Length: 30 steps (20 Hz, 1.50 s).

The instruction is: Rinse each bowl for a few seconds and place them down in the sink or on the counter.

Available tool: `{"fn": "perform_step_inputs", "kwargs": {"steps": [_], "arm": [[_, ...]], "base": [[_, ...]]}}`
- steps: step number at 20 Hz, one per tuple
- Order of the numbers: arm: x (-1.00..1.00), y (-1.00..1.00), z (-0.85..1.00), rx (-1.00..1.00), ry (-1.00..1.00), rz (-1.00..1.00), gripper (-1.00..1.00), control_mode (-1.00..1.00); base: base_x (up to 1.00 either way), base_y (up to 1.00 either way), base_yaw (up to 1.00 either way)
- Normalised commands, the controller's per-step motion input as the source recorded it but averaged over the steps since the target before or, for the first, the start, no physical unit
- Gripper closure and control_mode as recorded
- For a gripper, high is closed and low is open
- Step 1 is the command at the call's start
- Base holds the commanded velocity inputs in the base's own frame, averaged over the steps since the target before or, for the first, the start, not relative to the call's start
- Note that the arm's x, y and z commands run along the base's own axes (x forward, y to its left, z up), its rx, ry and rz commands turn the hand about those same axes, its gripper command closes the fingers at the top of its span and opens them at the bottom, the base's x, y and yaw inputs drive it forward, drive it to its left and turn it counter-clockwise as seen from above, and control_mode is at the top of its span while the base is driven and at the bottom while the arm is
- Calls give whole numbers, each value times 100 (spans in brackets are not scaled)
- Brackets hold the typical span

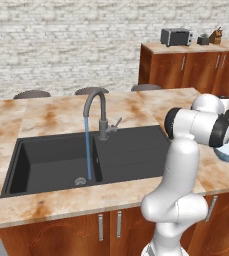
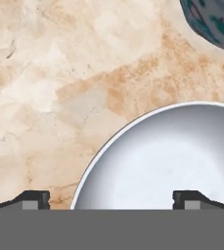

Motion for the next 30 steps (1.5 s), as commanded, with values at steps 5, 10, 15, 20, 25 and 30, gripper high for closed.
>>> {"fn": "perform_step_inputs", "kwargs": {"steps": [5,10,15,20,25,30], "arm": [[-11,0,-20,1,0,-10,-100,-100],[-9,2,-24,1,0,-9,-100,-100],[3,3,-28,1,0,-5,-100,-100],[3,0,-30,1,0,-1,100,-100],[-8,-15,-15,1,-3,0,100,-100],[-18,-25,-2,2,-1,1,100,-100]], "base": [[0,0,0],[0,0,0],[0,0,0],[0,0,0],[0,0,0],[0,0,0]]}}
